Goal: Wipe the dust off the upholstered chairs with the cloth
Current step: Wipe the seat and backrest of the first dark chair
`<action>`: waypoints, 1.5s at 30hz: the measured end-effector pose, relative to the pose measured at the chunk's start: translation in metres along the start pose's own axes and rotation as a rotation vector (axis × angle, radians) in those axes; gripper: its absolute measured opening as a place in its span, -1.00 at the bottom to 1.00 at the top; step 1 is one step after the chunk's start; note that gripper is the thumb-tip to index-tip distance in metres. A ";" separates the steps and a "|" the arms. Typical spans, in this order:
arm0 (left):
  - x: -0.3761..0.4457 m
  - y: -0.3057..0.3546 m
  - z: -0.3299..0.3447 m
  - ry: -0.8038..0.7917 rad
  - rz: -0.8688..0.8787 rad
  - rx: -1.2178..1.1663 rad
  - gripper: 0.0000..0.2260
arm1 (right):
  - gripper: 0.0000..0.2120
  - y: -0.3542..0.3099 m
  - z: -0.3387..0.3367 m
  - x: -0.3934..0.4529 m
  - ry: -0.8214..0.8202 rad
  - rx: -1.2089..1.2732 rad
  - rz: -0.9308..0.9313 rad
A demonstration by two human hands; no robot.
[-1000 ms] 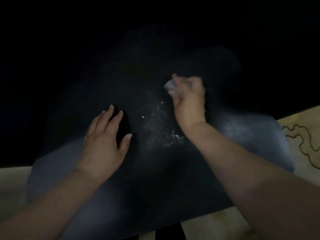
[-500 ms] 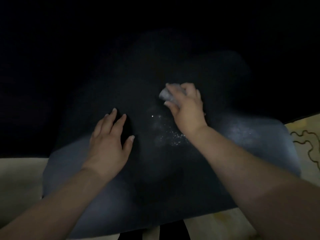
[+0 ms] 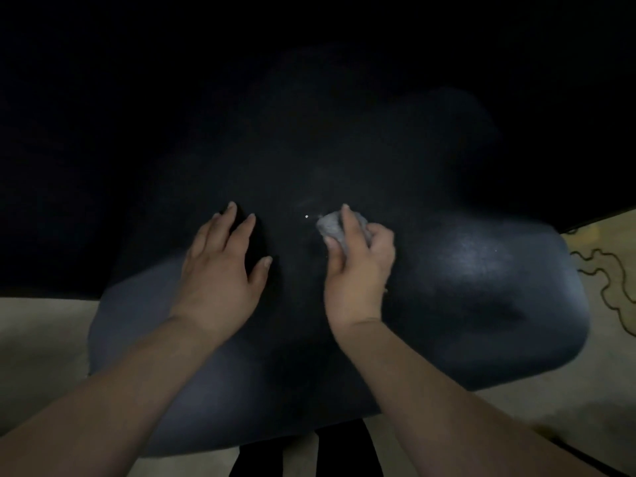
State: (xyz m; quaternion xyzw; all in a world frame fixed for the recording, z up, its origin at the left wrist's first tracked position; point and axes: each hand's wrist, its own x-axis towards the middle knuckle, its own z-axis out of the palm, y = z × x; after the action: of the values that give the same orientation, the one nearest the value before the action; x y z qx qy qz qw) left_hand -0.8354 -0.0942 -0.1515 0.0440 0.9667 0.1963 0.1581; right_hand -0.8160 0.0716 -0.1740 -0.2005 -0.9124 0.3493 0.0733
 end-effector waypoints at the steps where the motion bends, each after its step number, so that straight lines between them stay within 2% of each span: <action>1: 0.000 -0.001 0.000 0.001 0.002 -0.002 -0.44 | -0.56 -0.006 0.005 -0.001 0.002 0.011 -0.017; 5: -0.003 -0.006 -0.001 0.003 0.003 -0.034 -0.44 | -0.55 -0.019 0.010 0.025 0.005 0.027 -0.032; 11: -0.011 -0.019 0.000 0.011 -0.002 -0.018 -0.44 | -0.57 -0.022 0.015 0.023 -0.300 -0.185 -0.436; 17: -0.011 -0.018 0.001 0.014 -0.017 -0.020 -0.44 | -0.61 0.013 -0.009 0.003 -0.303 -0.239 -0.612; 20: -0.010 -0.018 -0.001 0.007 -0.028 -0.014 -0.44 | -0.61 0.026 -0.022 0.025 -0.219 -0.281 -0.544; 23: -0.010 -0.018 -0.001 0.000 -0.032 -0.013 -0.44 | -0.61 0.032 -0.032 0.058 -0.094 -0.241 -0.286; 25: -0.010 -0.017 -0.001 0.002 -0.030 -0.019 -0.44 | -0.60 0.025 -0.026 0.058 -0.069 -0.209 -0.206; 30: -0.010 -0.017 0.000 -0.008 -0.031 -0.009 -0.44 | -0.61 0.000 -0.003 0.003 -0.271 -0.154 -0.479; 33: -0.010 -0.016 0.001 -0.003 -0.040 -0.006 -0.44 | -0.62 0.011 -0.014 0.022 -0.274 -0.193 -0.539; 35: -0.008 -0.015 0.002 0.003 -0.042 0.008 -0.44 | -0.61 0.022 -0.024 0.052 -0.171 -0.271 -0.426; 38: -0.004 -0.012 0.002 0.023 -0.032 0.005 -0.45 | -0.60 0.025 -0.023 0.085 -0.018 -0.262 -0.152; 40: -0.001 -0.011 0.001 0.030 -0.032 0.005 -0.46 | -0.59 0.008 -0.004 0.082 -0.030 -0.228 -0.131; 41: 0.000 -0.011 0.001 0.030 -0.034 0.005 -0.46 | -0.58 -0.003 0.007 0.074 -0.100 -0.218 -0.192; 43: 0.004 -0.013 -0.001 0.027 -0.047 0.001 -0.45 | -0.57 -0.022 0.026 0.050 -0.303 -0.188 -0.452; 45: 0.007 -0.014 -0.003 0.031 -0.056 -0.001 -0.45 | -0.58 -0.021 0.030 0.044 -0.367 -0.177 -0.710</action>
State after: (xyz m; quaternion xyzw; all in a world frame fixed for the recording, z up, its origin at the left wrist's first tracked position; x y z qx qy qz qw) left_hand -0.8431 -0.1074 -0.1568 0.0140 0.9697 0.1932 0.1486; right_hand -0.8707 0.0575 -0.1825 0.1870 -0.9494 0.2522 0.0076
